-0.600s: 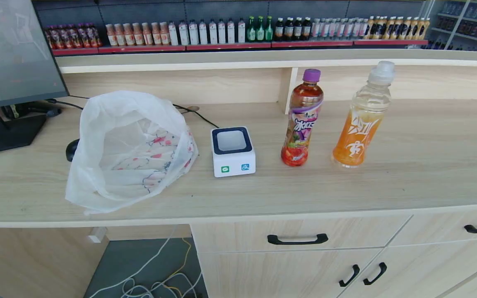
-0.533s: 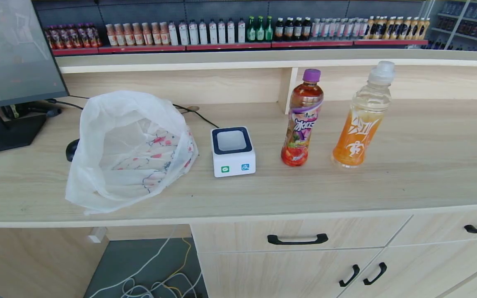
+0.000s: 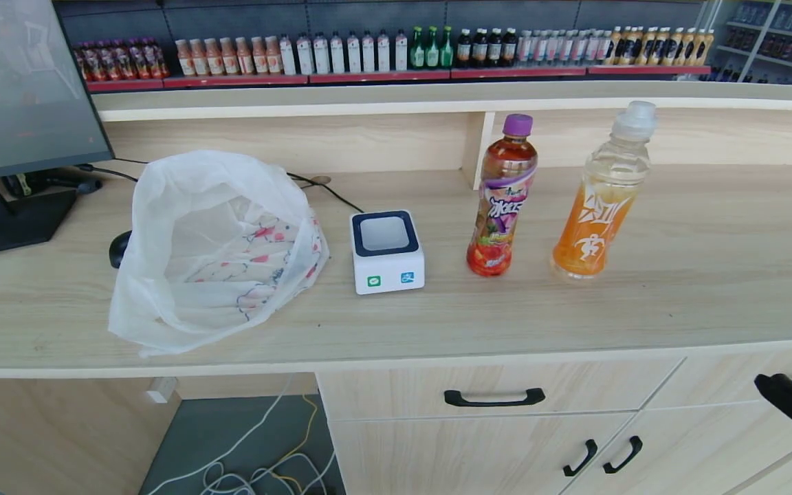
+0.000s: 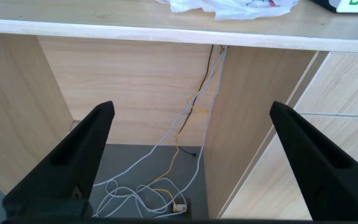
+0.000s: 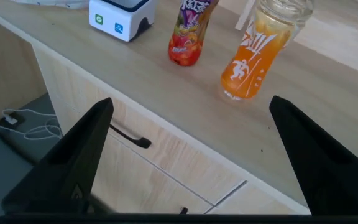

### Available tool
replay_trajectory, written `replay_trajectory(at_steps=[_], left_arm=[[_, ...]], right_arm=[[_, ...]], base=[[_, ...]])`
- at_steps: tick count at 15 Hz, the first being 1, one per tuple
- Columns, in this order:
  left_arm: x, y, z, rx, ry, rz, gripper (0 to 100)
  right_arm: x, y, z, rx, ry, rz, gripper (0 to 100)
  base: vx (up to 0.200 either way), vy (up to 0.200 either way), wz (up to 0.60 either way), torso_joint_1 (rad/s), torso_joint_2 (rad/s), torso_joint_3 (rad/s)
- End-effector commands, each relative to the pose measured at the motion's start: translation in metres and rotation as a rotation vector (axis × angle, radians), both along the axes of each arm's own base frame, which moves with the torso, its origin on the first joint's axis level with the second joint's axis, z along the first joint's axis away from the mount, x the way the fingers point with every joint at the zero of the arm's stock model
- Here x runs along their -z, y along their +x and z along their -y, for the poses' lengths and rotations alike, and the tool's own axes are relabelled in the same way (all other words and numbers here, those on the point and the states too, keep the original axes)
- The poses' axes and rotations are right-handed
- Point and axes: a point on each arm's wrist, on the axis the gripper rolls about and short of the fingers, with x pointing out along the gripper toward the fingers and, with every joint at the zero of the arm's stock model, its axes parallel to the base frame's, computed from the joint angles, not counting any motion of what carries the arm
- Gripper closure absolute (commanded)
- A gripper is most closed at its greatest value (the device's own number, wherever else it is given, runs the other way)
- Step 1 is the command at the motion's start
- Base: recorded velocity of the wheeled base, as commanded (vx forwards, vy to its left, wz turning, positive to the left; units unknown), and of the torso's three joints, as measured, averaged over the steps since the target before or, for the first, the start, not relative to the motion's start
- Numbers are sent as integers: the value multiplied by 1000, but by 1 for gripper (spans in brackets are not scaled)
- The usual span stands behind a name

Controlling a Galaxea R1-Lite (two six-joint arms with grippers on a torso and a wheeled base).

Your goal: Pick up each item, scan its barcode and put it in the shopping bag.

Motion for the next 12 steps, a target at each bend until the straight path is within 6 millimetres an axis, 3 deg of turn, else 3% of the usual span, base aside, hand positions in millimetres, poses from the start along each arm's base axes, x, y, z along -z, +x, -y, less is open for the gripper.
replay_trajectory(at_steps=[1, 7, 12], left_arm=[[0, 0, 0, -1, 0, 2, 0], [0, 0, 0, -1, 0, 0, 0], [0, 0, 0, -1, 0, 2, 0]], right_arm=[[-4, 37, -23, -95, -48, -51, 0], [-14, 80, -56, -170, -90, 7, 0], [-17, 90, -89, -125, -80, 2, 0]], base=[[0, 0, 0, 0, 0, 0], [0, 0, 0, 0, 0, 0], [0, 0, 0, 0, 0, 0]])
